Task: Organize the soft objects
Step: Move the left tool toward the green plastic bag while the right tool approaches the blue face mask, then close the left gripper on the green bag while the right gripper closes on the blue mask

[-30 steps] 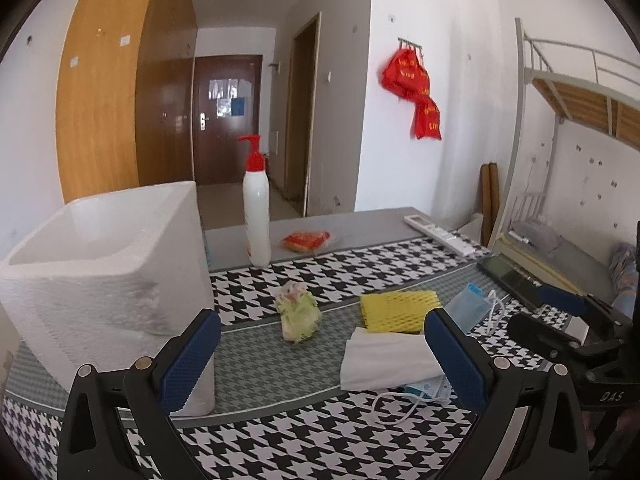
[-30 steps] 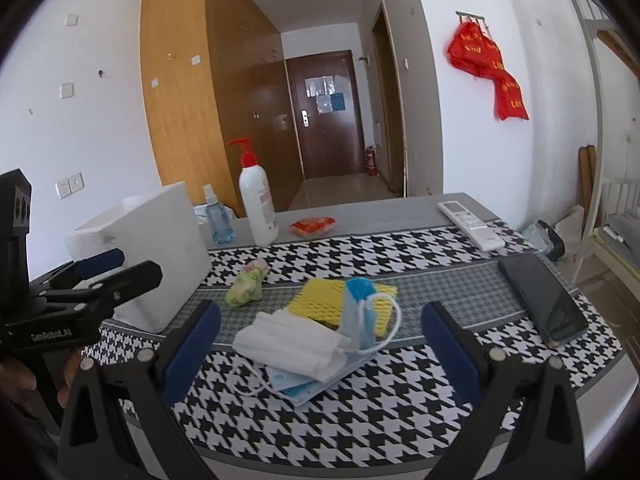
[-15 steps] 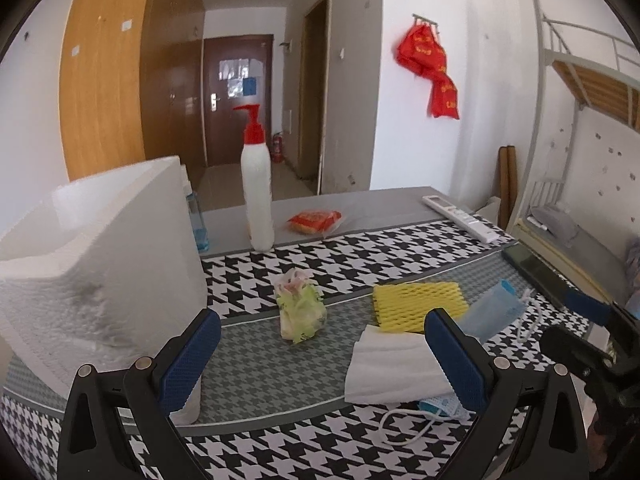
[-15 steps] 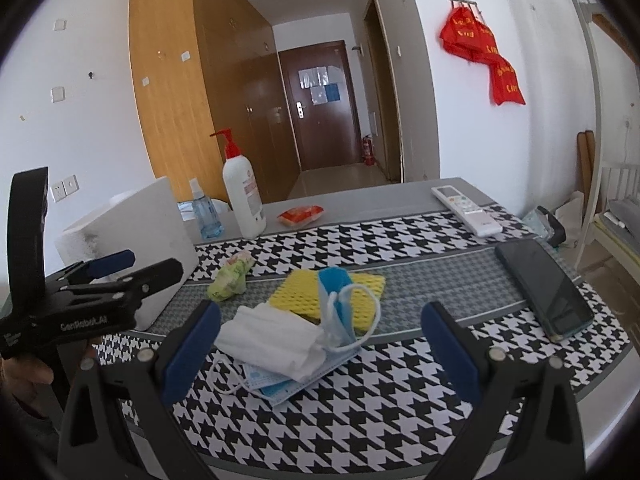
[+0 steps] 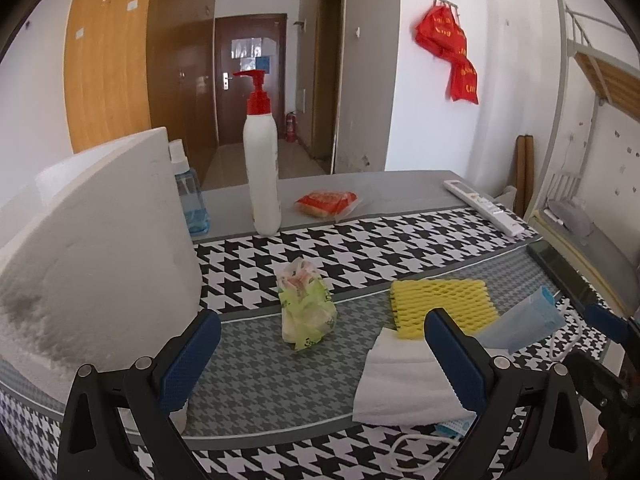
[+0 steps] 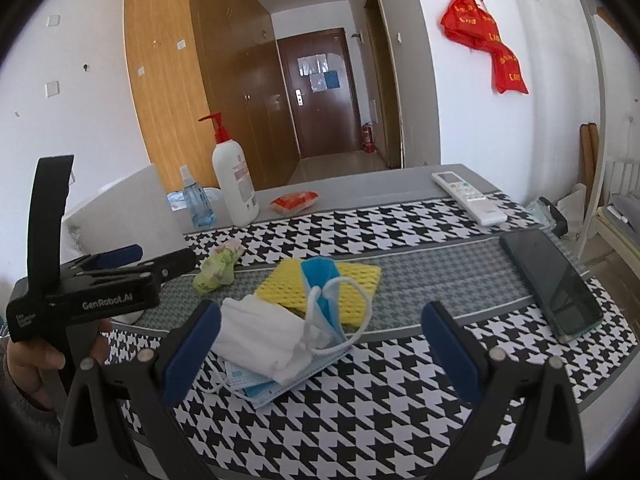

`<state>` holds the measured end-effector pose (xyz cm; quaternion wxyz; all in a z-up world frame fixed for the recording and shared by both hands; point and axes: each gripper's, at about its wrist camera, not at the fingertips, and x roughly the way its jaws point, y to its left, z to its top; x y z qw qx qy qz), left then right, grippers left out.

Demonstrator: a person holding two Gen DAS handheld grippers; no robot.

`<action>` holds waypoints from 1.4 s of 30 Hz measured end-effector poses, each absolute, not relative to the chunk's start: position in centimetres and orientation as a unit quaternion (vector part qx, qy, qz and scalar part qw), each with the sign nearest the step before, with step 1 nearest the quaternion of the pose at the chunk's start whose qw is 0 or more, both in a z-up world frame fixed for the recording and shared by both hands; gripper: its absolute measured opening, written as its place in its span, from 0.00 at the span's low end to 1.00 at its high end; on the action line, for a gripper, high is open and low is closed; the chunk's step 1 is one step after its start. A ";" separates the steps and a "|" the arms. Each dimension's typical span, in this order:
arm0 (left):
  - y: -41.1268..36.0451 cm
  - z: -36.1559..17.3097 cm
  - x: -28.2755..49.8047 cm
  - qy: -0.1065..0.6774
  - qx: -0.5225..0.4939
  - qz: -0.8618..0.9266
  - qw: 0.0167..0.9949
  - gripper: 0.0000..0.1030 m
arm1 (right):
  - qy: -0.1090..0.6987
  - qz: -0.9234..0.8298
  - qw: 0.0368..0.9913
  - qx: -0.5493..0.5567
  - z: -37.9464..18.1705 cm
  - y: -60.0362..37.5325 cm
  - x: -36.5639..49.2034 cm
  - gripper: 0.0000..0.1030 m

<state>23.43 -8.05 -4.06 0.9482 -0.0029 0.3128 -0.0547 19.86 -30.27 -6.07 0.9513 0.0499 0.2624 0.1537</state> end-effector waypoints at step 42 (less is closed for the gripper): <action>-7.9 -9.1 31.4 0.435 -0.016 -0.014 0.900 0.67 | 0.303 0.194 0.932 0.044 -8.1 -30.8 23.2 0.86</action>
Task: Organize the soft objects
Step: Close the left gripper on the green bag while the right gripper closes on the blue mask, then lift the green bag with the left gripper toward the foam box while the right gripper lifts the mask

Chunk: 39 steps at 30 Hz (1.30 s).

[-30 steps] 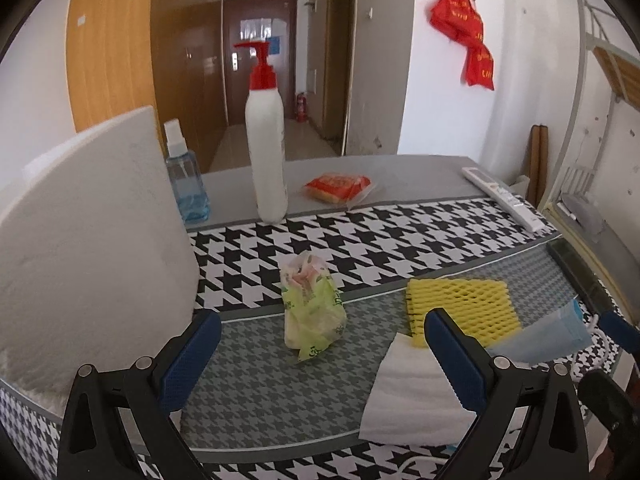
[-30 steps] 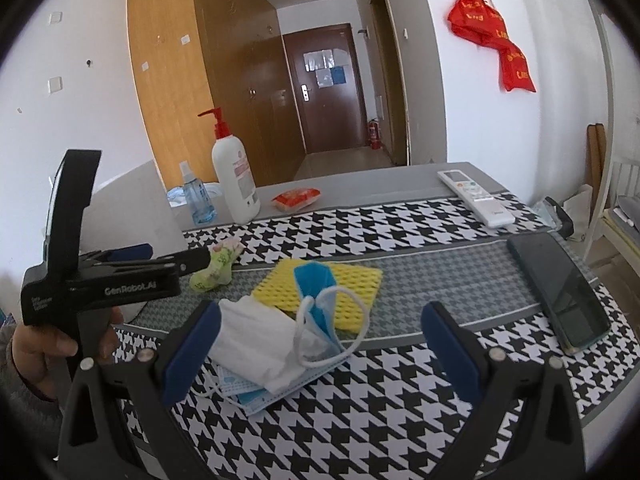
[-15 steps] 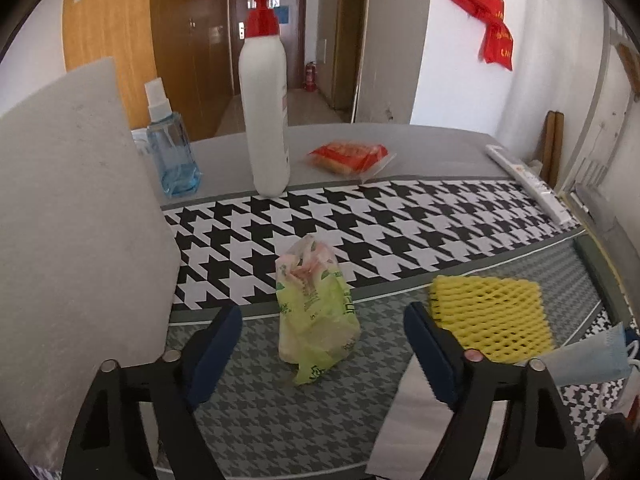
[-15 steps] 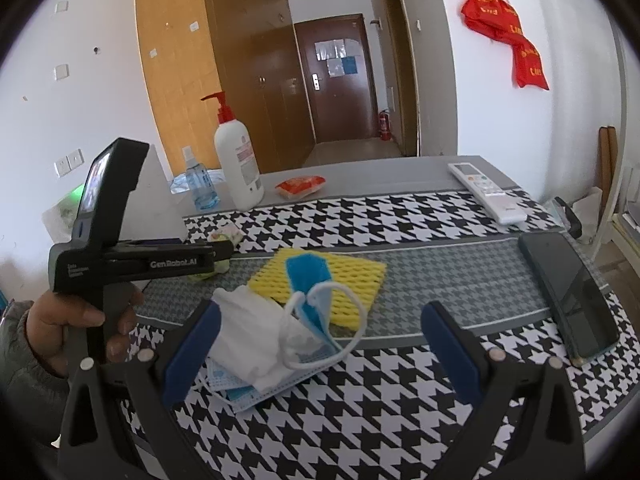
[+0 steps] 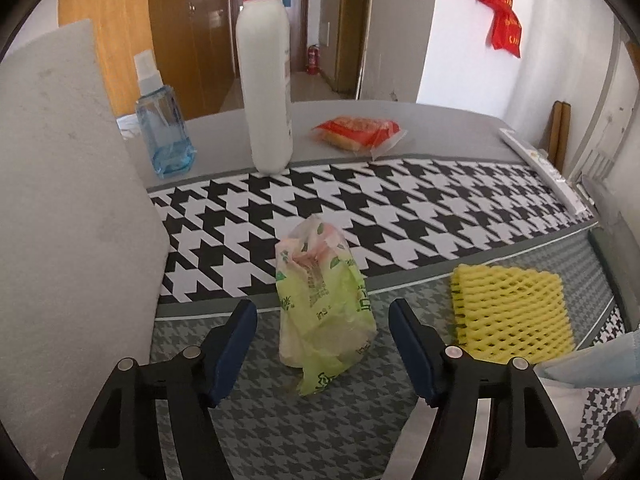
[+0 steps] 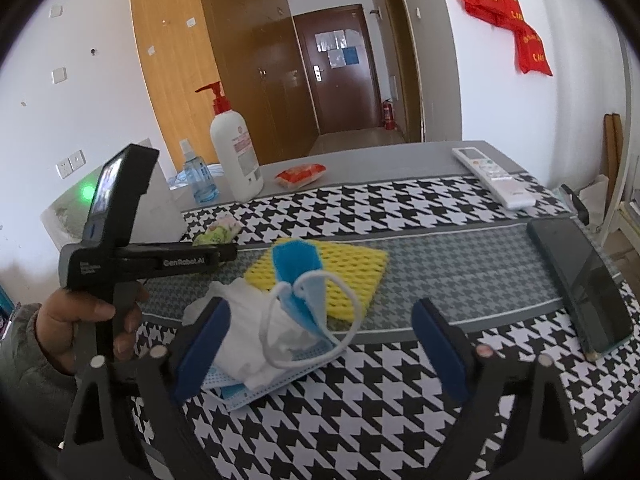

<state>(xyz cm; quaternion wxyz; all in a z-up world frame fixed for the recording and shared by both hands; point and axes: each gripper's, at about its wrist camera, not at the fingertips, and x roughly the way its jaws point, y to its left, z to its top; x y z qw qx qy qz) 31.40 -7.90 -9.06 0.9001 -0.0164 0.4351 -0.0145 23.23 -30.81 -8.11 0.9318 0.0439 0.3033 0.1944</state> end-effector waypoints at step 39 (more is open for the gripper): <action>-7.8 -6.9 29.3 0.372 -0.001 -0.053 0.927 0.26 | 0.315 0.188 0.930 0.013 -6.3 -29.7 22.0 0.08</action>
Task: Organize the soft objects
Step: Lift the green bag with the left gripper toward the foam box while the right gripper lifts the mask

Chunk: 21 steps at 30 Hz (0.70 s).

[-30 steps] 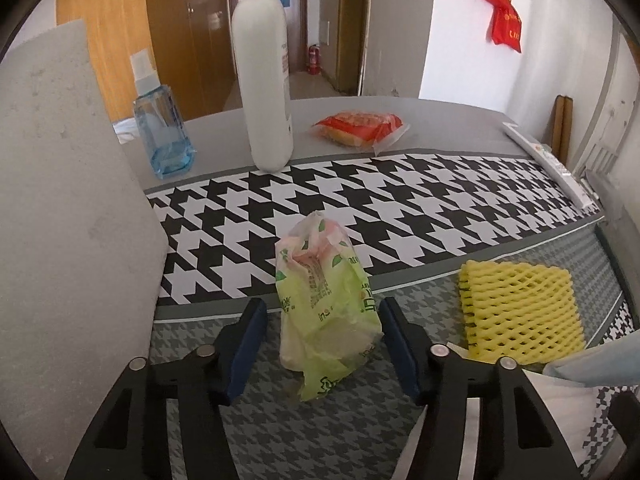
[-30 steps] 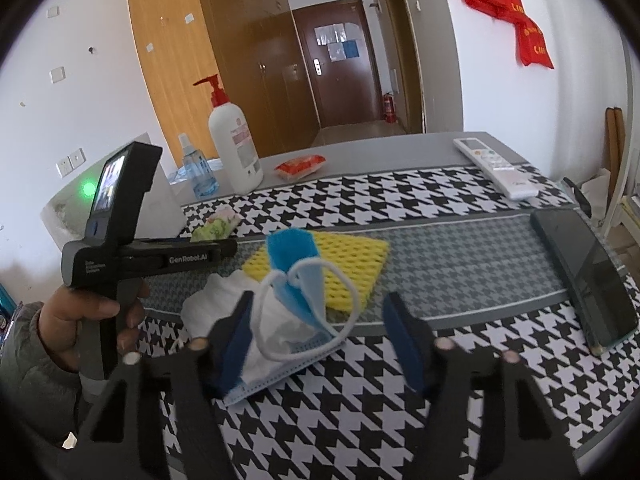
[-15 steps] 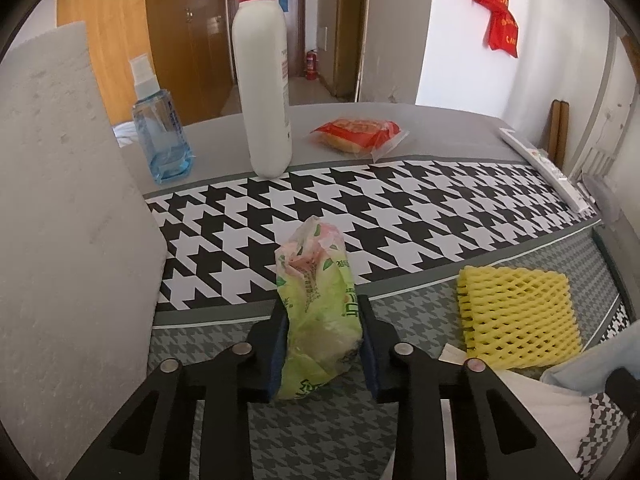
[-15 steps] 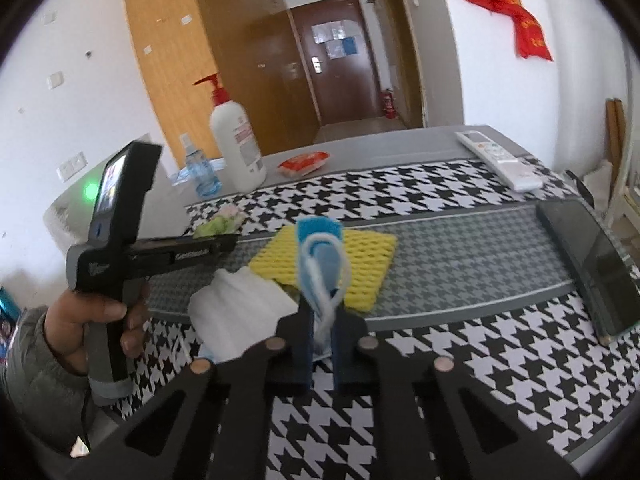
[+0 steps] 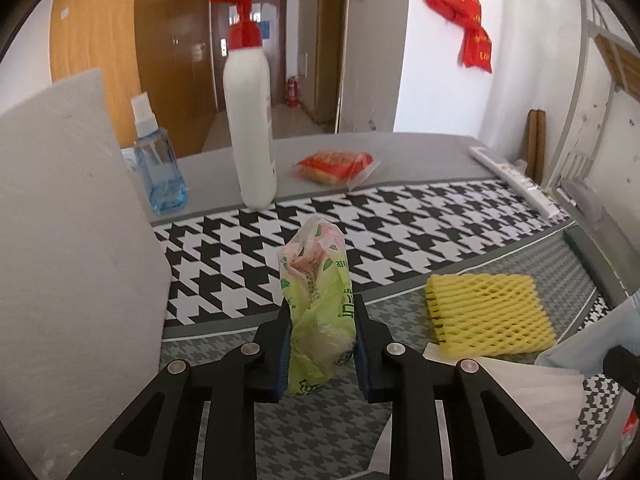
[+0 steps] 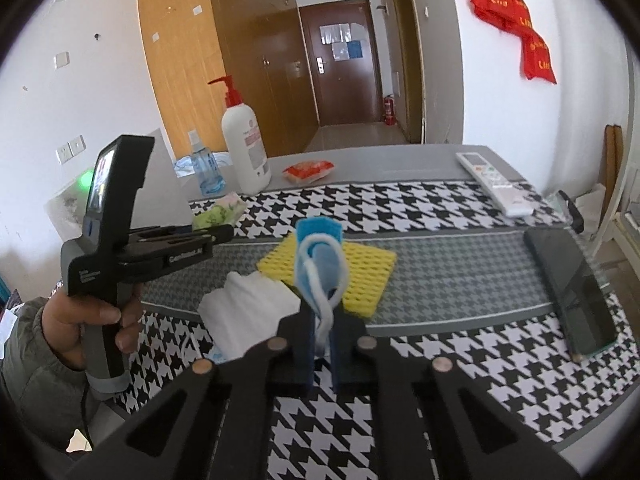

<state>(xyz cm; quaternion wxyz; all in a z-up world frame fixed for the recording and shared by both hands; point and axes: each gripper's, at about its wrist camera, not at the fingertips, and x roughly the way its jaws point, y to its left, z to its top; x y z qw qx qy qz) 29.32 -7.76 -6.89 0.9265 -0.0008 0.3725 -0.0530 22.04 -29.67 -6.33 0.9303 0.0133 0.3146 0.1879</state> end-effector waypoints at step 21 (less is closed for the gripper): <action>-7.3 -5.0 26.3 0.327 0.001 -0.065 0.943 0.26 | 0.275 0.135 0.951 -0.044 -3.3 -30.5 18.9 0.08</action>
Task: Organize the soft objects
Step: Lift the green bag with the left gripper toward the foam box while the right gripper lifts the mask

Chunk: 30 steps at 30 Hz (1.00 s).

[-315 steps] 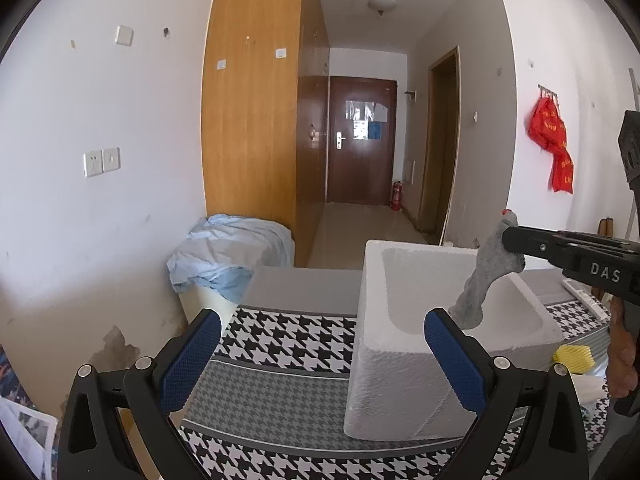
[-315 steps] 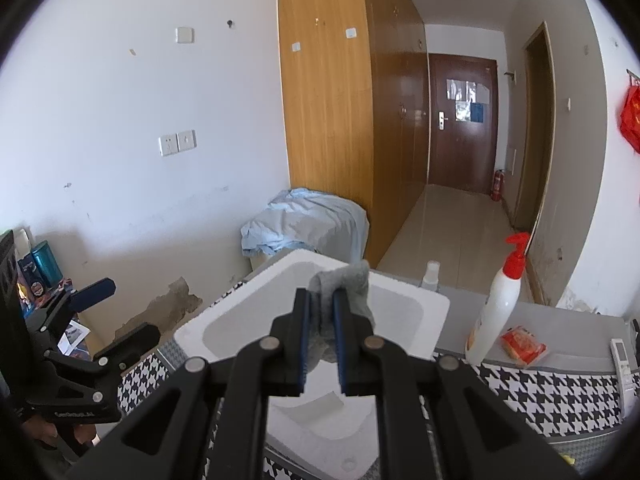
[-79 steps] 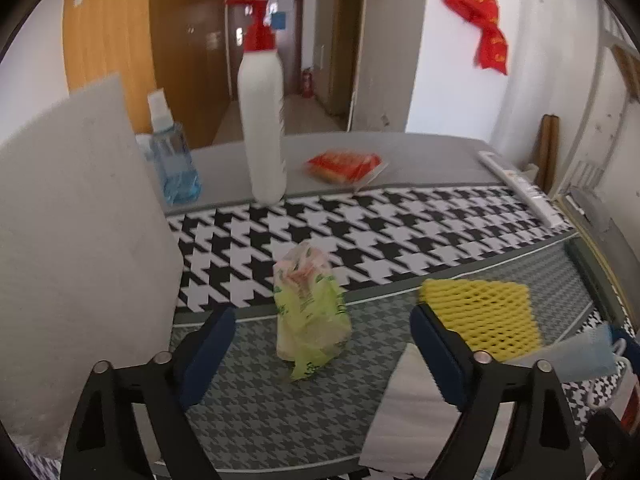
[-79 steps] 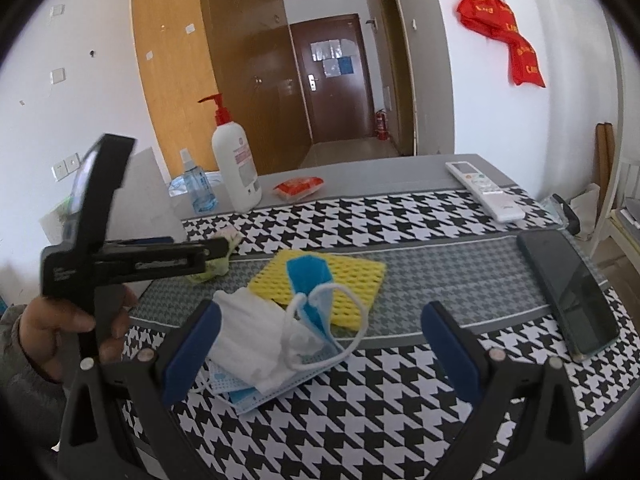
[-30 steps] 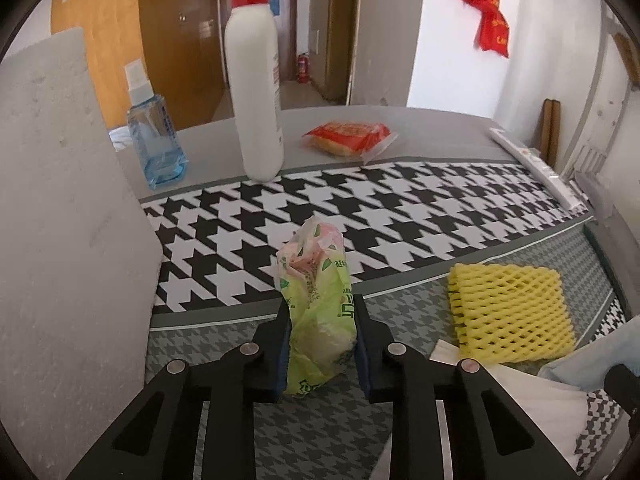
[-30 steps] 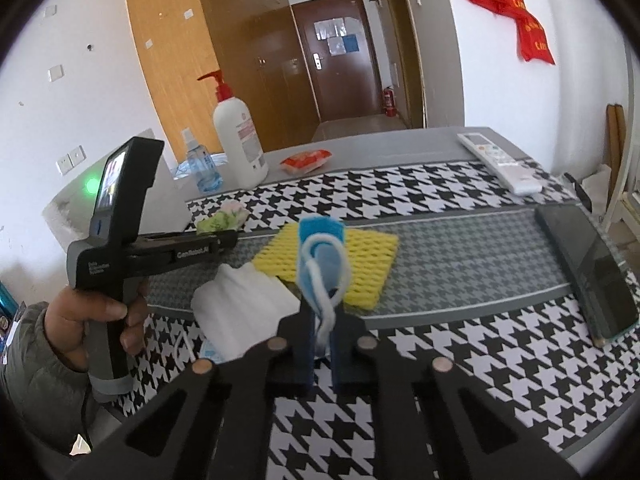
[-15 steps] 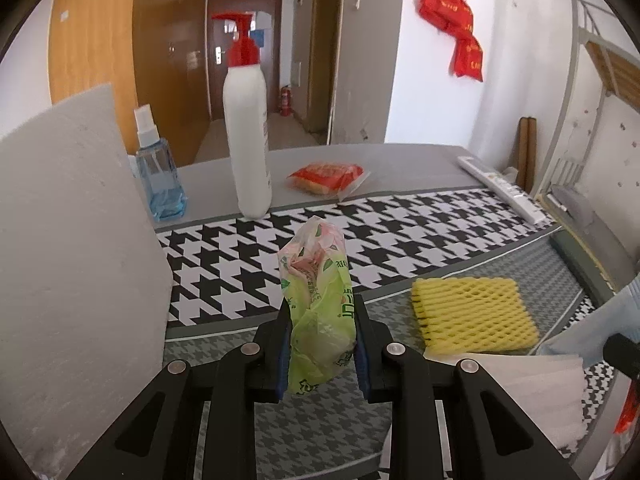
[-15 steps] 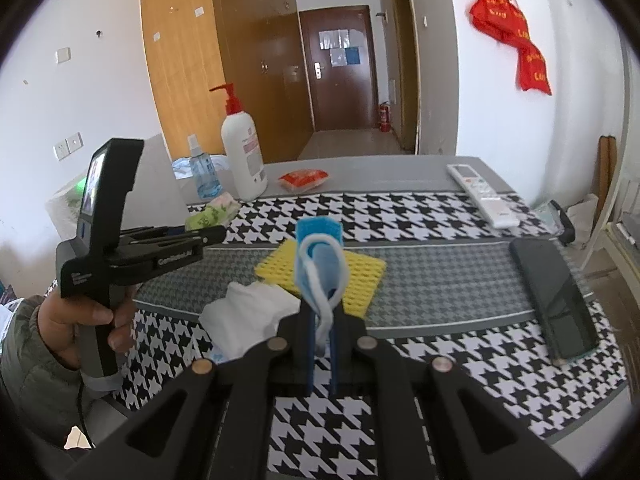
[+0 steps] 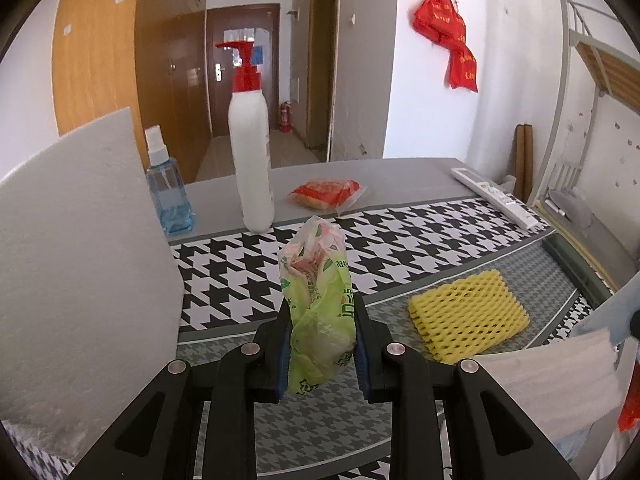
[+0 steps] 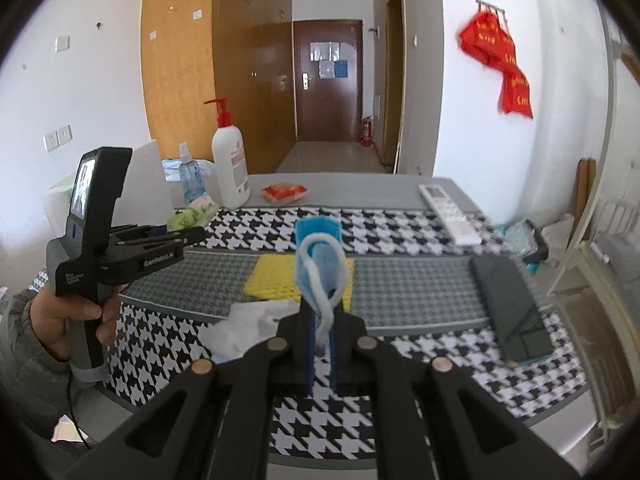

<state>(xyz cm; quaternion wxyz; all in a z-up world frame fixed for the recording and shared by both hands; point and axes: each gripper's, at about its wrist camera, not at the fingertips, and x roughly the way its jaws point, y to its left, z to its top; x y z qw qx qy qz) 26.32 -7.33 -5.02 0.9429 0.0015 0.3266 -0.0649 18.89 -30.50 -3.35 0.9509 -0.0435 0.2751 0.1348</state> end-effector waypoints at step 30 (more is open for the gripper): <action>-7.2 -0.1 18.6 0.256 0.007 -0.054 0.965 0.26 | 0.195 0.134 0.971 -0.024 0.8 -31.6 16.4 0.08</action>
